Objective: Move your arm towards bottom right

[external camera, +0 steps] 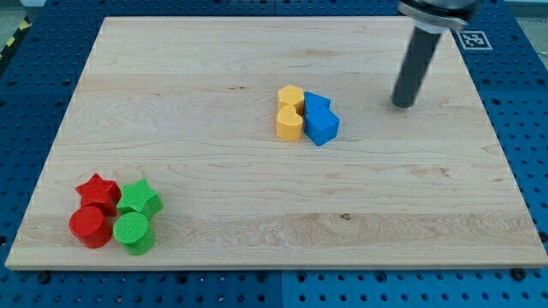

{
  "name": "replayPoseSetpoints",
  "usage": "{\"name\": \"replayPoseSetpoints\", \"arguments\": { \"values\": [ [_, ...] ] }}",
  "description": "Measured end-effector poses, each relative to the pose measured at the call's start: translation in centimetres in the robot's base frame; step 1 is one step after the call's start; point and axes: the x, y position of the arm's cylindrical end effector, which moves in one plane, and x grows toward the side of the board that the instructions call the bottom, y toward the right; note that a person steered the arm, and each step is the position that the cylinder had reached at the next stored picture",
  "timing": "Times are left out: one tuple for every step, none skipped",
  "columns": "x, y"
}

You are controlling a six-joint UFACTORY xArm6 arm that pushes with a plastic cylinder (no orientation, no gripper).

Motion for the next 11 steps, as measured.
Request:
{"name": "replayPoseSetpoints", "arguments": {
  "values": [
    [4.5,1.7],
    [6.1,1.8],
    [6.1,1.8],
    [6.3,1.8],
    [8.1,1.9],
    [11.6,2.5],
    [14.5,3.2],
    [15.3,3.5],
    [18.1,4.8],
    [21.5,6.0],
    [22.0,5.8]
  ]
}}
